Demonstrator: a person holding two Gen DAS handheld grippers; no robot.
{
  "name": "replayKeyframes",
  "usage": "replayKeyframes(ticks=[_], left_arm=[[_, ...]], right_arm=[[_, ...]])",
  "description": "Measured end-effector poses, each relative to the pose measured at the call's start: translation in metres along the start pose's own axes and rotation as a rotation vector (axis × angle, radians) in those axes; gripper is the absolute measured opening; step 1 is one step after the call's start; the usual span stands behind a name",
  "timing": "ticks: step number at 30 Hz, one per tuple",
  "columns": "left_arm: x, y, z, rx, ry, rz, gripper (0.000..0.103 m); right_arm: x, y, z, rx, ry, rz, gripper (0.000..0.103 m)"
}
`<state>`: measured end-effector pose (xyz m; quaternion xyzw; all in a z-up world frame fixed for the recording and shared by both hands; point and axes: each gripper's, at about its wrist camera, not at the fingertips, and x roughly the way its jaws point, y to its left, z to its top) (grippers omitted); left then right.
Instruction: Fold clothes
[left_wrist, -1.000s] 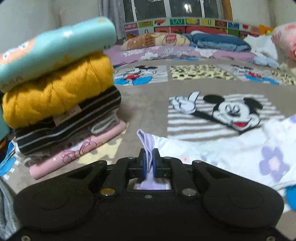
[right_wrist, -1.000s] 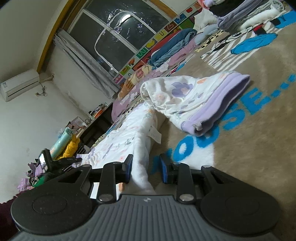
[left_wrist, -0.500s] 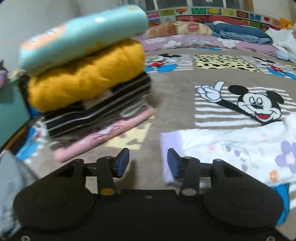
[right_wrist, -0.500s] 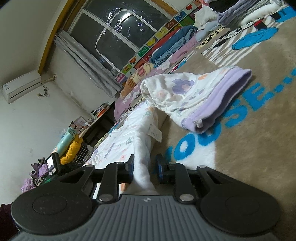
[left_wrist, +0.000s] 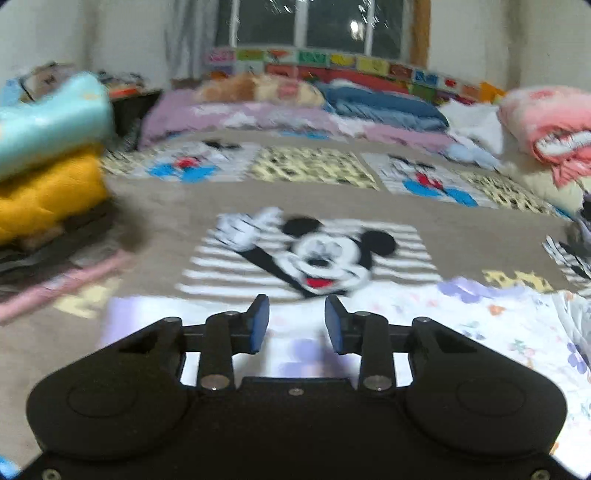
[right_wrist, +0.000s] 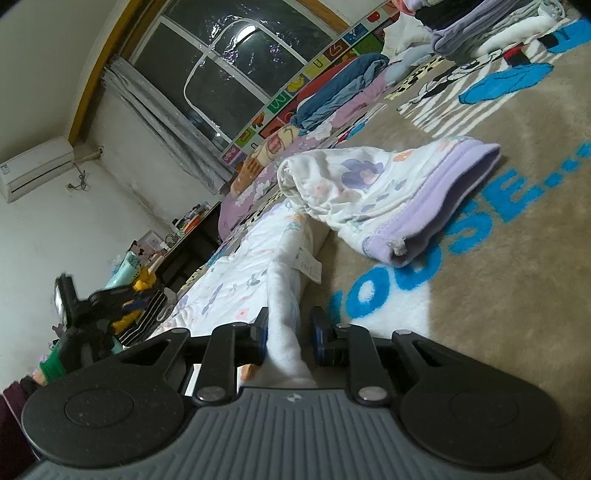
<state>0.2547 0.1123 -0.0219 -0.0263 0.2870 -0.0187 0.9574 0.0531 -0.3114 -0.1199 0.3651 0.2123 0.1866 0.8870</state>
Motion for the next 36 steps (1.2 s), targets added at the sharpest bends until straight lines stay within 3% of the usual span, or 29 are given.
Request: replayKeyframes(ticks=[3,5,11,14,17,24,27,30,32,36], left_arm=[[0.035,-0.009,-0.007,0.011,0.076,0.017,0.030],[0.055,-0.007,-0.014,0.048,0.097,0.068,0.030],[0.044,0.016,-0.011,0.008,0.091,0.040,0.030],[0.019,0.022,-0.011,-0.020,0.058,0.045,0.030],[-0.020,0.012,-0.014,0.006,0.015,0.004,0.030],[-0.120,-0.057,-0.041,0.190,-0.069,-0.203,0.030],[-0.138,-0.078,-0.070,0.221,-0.034,-0.256,0.030],[-0.130,-0.075,-0.108,0.202,0.058,-0.187,0.029],[-0.125,-0.063,-0.130,0.116,0.115,-0.141,0.029],[-0.132,-0.051,-0.149,0.030,0.099,-0.122,0.028]], right_arm=[[0.000,-0.001,0.000,0.002,-0.002,0.008,0.022],[0.000,-0.003,0.000,0.004,-0.003,0.017,0.022],[0.001,-0.008,0.000,0.020,-0.001,0.050,0.021],[0.002,-0.009,0.000,0.027,0.004,0.061,0.020],[0.003,-0.009,0.001,0.029,0.005,0.063,0.019],[0.004,-0.006,0.002,0.023,0.007,0.044,0.019],[0.004,-0.004,0.003,0.016,0.010,0.030,0.018],[0.004,-0.001,0.002,0.007,0.013,0.015,0.018],[0.003,0.000,0.002,0.001,0.015,0.008,0.018],[0.003,0.001,0.000,-0.009,0.016,-0.004,0.017]])
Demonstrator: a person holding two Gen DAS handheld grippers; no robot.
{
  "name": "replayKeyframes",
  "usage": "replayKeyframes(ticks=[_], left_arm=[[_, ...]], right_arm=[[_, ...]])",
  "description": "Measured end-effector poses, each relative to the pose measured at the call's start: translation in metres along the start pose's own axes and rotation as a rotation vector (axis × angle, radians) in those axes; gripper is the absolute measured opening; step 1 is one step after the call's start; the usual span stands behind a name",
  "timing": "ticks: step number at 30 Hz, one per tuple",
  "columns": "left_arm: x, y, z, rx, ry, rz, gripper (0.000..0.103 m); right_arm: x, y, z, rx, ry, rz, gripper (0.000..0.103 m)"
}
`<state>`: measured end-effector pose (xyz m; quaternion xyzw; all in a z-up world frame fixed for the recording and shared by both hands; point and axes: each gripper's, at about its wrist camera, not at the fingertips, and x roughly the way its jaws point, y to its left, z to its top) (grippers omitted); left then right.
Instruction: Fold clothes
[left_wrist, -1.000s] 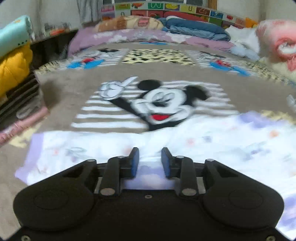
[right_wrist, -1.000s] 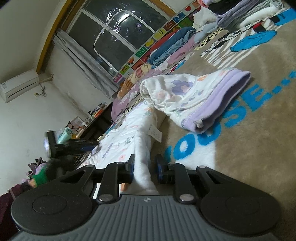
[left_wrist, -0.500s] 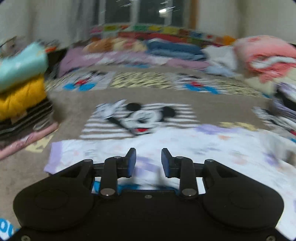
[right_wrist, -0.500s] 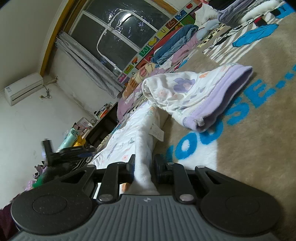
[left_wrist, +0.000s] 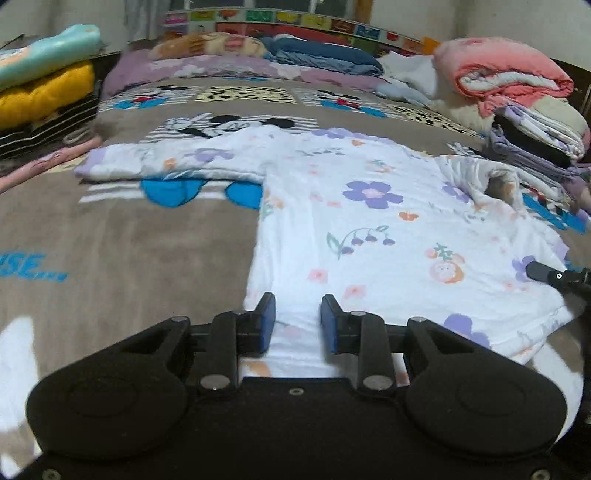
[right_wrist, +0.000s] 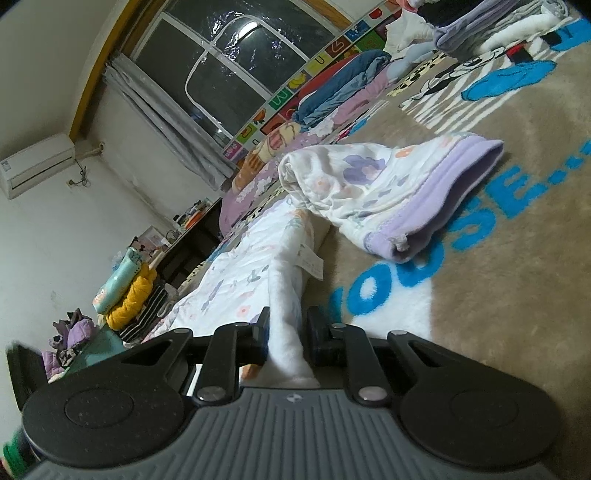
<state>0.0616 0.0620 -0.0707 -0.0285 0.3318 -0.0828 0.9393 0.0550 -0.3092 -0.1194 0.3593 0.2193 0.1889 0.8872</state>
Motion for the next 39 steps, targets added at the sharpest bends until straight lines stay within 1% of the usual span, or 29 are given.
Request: replayKeyframes(ticks=[1,3,4,5,6,8,11,17,19,20,22,23,24,26,28,30,32,34,35,36,37,39], left_arm=[[0.000,0.004,-0.001,-0.040,-0.003,-0.009,0.028],[-0.002,0.017,-0.003,-0.169,-0.005,-0.036,0.024],[-0.004,0.023,-0.006,-0.217,-0.008,-0.044,0.019],[-0.007,0.025,-0.009,-0.241,-0.011,-0.045,0.015],[-0.010,0.027,-0.011,-0.258,-0.013,-0.046,0.013],[-0.015,0.030,-0.013,-0.267,-0.012,-0.051,0.010],[-0.023,0.033,-0.016,-0.267,-0.004,-0.052,0.009],[-0.035,0.028,-0.018,-0.212,0.022,-0.037,0.009],[-0.040,0.025,-0.018,-0.189,0.026,-0.035,0.009],[-0.044,0.022,-0.017,-0.176,0.013,-0.034,0.010],[-0.055,0.015,-0.016,-0.146,-0.036,-0.034,0.016],[-0.059,0.010,-0.016,-0.130,-0.061,-0.034,0.024],[-0.063,0.005,-0.015,-0.117,-0.085,-0.036,0.031],[-0.069,-0.003,-0.012,-0.101,-0.130,-0.049,0.035],[-0.071,-0.011,-0.010,-0.100,-0.165,-0.078,0.038],[-0.067,-0.018,-0.008,-0.110,-0.178,-0.108,0.040],[-0.060,-0.028,-0.005,-0.109,-0.180,-0.139,0.040],[-0.053,-0.037,-0.004,-0.096,-0.178,-0.166,0.044],[-0.050,-0.041,-0.003,-0.087,-0.177,-0.178,0.052],[-0.046,-0.045,-0.003,-0.080,-0.178,-0.187,0.057],[-0.042,-0.049,-0.002,-0.074,-0.180,-0.191,0.064],[-0.034,-0.056,-0.002,-0.056,-0.176,-0.196,0.066]], right_arm=[[0.000,0.000,0.000,-0.002,0.001,-0.003,0.017],[0.000,0.000,0.001,-0.001,0.003,-0.006,0.017],[0.000,0.000,0.001,0.001,0.005,-0.008,0.016],[0.000,0.000,0.001,0.003,0.006,-0.012,0.016],[-0.001,0.000,0.001,0.005,0.007,-0.015,0.016],[-0.001,0.000,0.000,0.007,0.009,-0.024,0.015],[-0.003,0.002,-0.001,0.003,0.013,-0.048,0.015],[-0.009,0.012,-0.002,-0.006,0.030,-0.101,0.015],[-0.012,0.017,-0.002,-0.018,0.039,-0.123,0.017],[-0.014,0.021,-0.002,-0.025,0.045,-0.134,0.019],[-0.018,0.028,-0.001,-0.044,0.057,-0.152,0.023],[-0.022,0.031,0.001,-0.049,0.052,-0.148,0.028],[-0.026,0.032,0.004,-0.044,0.038,-0.139,0.031],[-0.034,0.032,0.009,-0.021,0.005,-0.118,0.035],[-0.040,0.018,0.015,0.070,-0.034,-0.103,0.039],[-0.046,0.001,0.018,0.179,-0.069,-0.095,0.042],[-0.048,-0.018,0.020,0.293,-0.092,-0.101,0.040],[-0.050,-0.029,0.021,0.371,-0.119,-0.091,0.040],[-0.049,-0.030,0.023,0.393,-0.127,-0.098,0.041],[-0.047,-0.031,0.023,0.414,-0.135,-0.108,0.041],[-0.045,-0.032,0.024,0.436,-0.142,-0.118,0.042],[-0.038,-0.034,0.026,0.469,-0.150,-0.150,0.041]])
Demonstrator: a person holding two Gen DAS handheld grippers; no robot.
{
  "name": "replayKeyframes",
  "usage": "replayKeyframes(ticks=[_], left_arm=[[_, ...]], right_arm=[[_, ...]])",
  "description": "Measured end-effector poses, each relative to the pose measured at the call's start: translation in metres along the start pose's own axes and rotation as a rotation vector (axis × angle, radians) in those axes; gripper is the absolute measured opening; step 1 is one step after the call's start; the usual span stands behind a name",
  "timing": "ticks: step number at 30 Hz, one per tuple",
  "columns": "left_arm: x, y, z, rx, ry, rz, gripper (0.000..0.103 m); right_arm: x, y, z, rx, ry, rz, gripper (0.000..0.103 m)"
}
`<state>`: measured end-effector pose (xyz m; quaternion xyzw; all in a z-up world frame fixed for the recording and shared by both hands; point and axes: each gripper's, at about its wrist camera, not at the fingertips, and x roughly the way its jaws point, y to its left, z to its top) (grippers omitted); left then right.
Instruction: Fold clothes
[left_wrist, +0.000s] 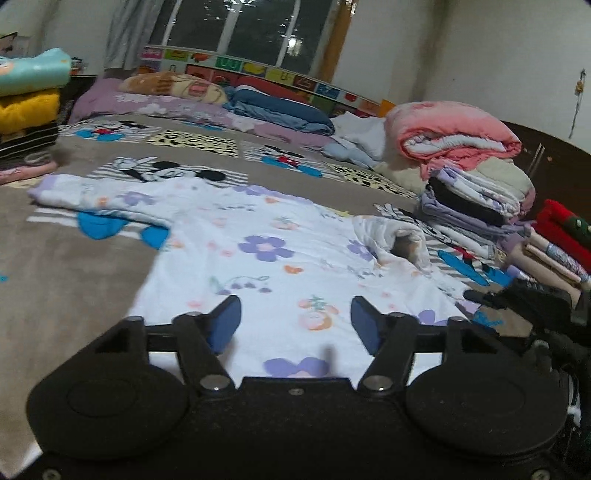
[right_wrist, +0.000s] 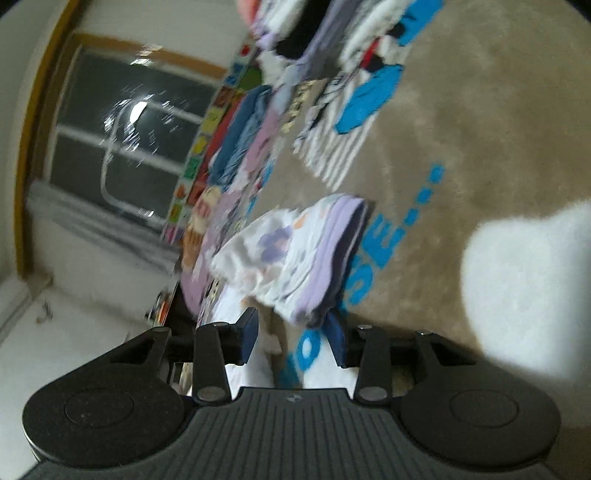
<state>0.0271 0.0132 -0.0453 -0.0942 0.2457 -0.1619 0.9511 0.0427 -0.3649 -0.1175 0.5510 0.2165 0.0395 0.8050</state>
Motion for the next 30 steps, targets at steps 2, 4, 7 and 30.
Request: replayKeyframes(ticks=[2,4,7,30], left_arm=[[0.008,-0.002,-0.002,0.013,0.021,-0.008,0.070],[0.016,-0.001,-0.005,0.011,0.051,-0.015,0.076],[0.027,0.002,-0.010,-0.006,0.088,-0.003,0.078],[0.043,-0.002,-0.016,0.001,0.097,-0.002,0.093]], right_arm=[[0.007,0.003,0.001,0.013,-0.014,-0.035,0.041],[0.013,0.005,0.001,0.028,-0.029,-0.059,0.041],[0.020,0.006,0.002,0.043,-0.056,-0.086,0.041],[0.062,0.065,0.149,-0.505,-0.170,-0.324,0.010]])
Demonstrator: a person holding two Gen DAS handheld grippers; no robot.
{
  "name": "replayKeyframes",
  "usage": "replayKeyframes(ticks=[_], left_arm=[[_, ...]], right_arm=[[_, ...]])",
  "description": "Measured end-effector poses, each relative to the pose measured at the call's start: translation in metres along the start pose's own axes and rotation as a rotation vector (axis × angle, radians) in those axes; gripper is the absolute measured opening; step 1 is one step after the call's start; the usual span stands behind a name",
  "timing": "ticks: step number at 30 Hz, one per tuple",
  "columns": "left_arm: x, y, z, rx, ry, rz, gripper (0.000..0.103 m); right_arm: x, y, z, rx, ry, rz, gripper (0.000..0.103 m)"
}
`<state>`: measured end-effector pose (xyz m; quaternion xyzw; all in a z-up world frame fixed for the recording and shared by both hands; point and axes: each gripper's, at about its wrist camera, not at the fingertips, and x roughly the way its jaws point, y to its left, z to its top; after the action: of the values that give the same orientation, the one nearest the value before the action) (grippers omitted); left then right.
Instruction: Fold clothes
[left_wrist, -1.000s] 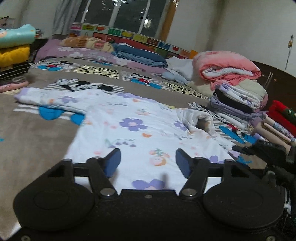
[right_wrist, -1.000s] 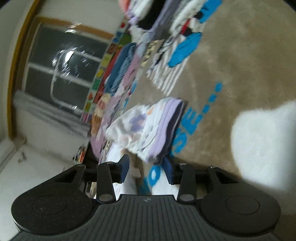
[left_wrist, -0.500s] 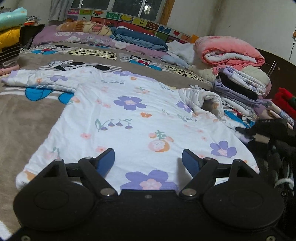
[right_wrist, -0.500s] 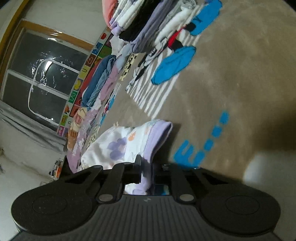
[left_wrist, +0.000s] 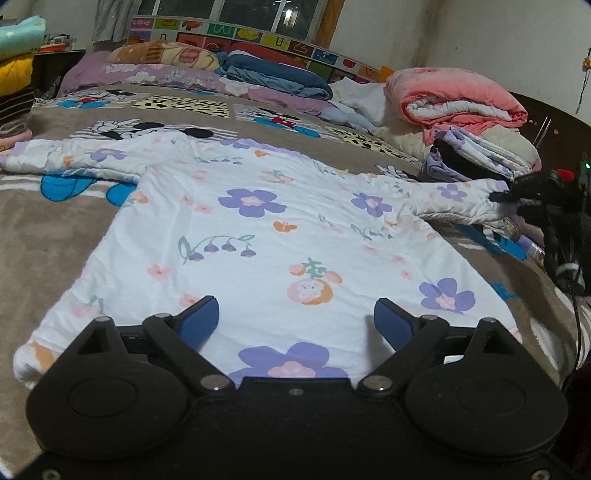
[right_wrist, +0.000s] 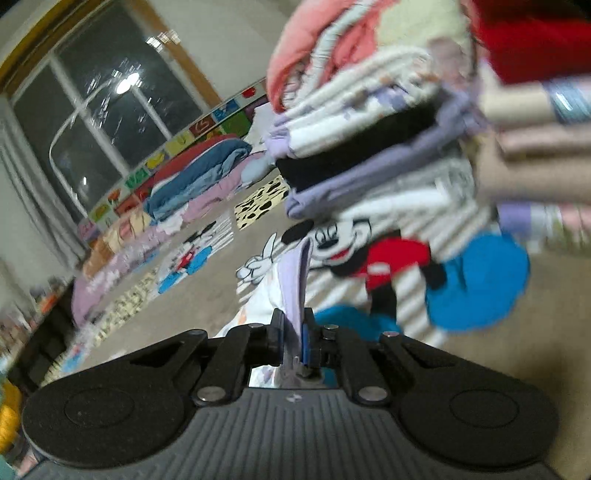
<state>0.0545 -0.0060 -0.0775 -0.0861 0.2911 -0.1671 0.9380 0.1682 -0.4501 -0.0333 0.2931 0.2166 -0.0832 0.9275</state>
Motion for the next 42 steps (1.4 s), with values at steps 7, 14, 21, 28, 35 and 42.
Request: replayKeyframes(ticks=[7,14,21,28,35,42], left_arm=[[0.006,-0.007,-0.004,0.063,-0.002,0.022,0.096],[0.011,-0.009,-0.004,0.089,0.007,0.024,0.099],[0.010,-0.007,-0.003,0.087,0.005,0.020,0.099],[0.009,-0.008,-0.003,0.080,0.005,0.023,0.099],[0.006,-0.010,-0.006,0.094,0.004,0.032,0.099],[0.006,-0.014,-0.009,0.117,0.001,0.046,0.099]], right_arm=[[0.030,0.009,0.010,-0.140,0.072,-0.062,0.010],[0.039,-0.013,0.000,-0.056,0.172,-0.142,0.010],[0.035,-0.031,-0.020,0.016,0.182,-0.169,0.014],[-0.014,0.016,-0.021,-0.269,0.002,-0.233,0.032],[-0.058,0.103,-0.072,-0.428,0.087,0.228,0.013],[-0.024,0.101,-0.119,-0.266,0.273,0.348,0.013]])
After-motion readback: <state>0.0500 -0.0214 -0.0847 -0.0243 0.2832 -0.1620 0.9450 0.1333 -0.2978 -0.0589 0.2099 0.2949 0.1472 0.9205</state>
